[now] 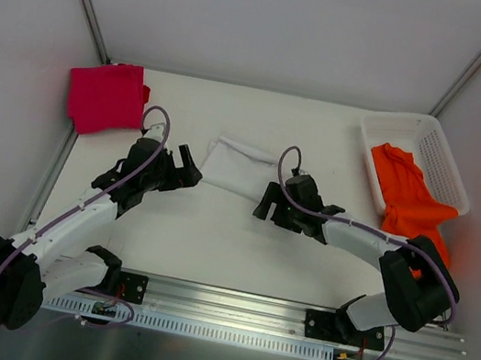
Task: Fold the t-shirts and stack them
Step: Fold the tshirt
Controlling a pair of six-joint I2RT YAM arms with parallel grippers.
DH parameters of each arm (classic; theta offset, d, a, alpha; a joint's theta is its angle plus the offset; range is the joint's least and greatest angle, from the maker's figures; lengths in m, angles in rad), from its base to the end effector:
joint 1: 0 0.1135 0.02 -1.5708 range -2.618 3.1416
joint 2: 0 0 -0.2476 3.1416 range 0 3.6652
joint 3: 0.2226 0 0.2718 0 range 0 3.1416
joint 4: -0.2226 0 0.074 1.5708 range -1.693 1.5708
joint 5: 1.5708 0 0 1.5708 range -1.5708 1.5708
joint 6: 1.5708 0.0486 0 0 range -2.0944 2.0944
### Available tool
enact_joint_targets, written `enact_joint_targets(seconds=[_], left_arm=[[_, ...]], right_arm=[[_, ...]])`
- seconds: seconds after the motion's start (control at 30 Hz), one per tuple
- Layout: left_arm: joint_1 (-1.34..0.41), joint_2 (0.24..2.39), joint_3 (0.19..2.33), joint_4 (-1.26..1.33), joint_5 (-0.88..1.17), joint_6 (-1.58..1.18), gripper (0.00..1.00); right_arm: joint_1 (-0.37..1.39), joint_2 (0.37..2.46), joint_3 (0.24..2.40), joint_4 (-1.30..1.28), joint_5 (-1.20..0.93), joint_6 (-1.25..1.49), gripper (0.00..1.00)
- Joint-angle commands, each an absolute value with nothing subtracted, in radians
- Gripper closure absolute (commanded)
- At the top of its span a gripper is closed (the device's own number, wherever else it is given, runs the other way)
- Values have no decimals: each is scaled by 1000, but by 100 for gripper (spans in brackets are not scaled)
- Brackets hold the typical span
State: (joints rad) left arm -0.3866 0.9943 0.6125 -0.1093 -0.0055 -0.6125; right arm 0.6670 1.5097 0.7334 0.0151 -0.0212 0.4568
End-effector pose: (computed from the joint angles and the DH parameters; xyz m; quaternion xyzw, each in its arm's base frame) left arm 0.2423 -0.0984 0.2202 -0.0981 0.8522 -0.2442 0.4523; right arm 0.2546 0.2018 0.1332 -0.1006 0.9136 0.2181 0.3281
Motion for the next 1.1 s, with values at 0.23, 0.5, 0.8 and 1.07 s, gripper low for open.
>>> enact_joint_targets(seconds=[0.23, 0.5, 0.8, 1.07], left_arm=[[-399, 1029, 620, -72, -8, -618, 1], [-400, 1000, 595, -72, -14, -623, 1], [-403, 957, 568, -75, -20, -618, 1], [-403, 937, 540, -89, -38, -600, 1]], right_arm=[[722, 1356, 777, -178, 130, 462, 8], [721, 1428, 1259, -415, 132, 331, 7], [710, 1854, 1566, -341, -63, 333, 33], [690, 2060, 1611, -276, -106, 359, 40]])
